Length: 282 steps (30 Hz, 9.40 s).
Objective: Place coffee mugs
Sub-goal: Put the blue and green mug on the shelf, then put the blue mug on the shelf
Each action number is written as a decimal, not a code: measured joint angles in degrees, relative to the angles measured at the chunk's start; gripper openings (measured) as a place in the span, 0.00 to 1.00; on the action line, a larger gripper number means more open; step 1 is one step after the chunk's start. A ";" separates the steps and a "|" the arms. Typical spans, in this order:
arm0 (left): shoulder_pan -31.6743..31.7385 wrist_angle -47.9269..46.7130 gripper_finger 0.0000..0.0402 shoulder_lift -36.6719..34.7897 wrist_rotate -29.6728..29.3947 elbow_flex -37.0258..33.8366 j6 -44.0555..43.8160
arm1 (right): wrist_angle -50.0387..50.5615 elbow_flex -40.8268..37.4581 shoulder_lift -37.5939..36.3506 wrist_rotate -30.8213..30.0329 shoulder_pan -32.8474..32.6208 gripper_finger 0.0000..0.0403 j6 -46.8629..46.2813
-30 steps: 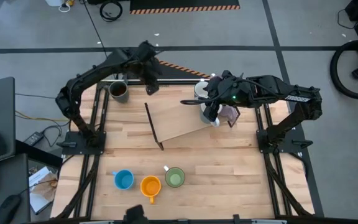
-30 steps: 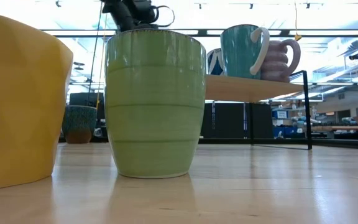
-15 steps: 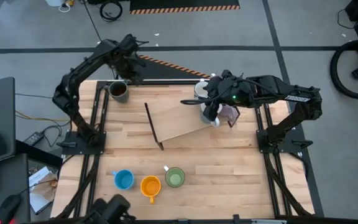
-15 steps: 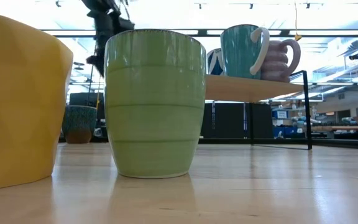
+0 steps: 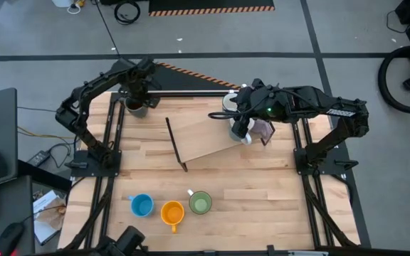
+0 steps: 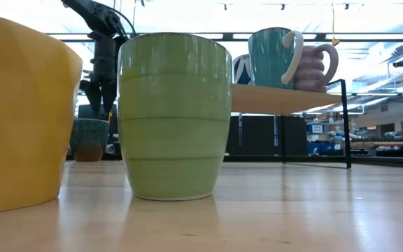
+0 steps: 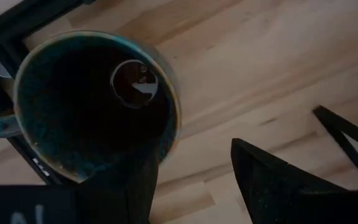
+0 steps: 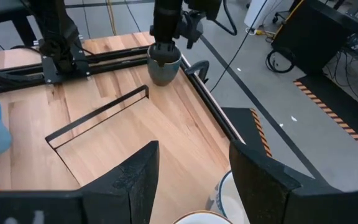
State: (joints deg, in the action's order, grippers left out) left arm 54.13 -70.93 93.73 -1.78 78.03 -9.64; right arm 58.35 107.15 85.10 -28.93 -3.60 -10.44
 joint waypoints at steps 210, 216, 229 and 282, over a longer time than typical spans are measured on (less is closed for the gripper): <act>-30.40 8.05 0.37 9.97 10.25 27.44 29.73 | -3.02 -0.02 0.00 0.02 -1.60 0.50 0.37; -30.38 7.93 0.37 8.27 6.89 27.44 29.35 | -2.97 -0.02 0.00 0.02 -1.74 0.50 -0.37; -33.11 3.98 0.37 -0.02 4.78 27.44 18.77 | -1.72 -0.02 -0.02 6.16 -2.10 0.50 -3.44; -92.33 12.53 0.36 -18.33 -4.03 -9.23 -61.94 | -13.74 -0.02 9.46 -1.52 -18.49 0.46 -22.62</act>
State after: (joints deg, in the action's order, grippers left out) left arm -38.20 -58.41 75.41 -5.80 68.80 -71.58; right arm 44.61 107.13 94.56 -30.45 -22.09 -33.06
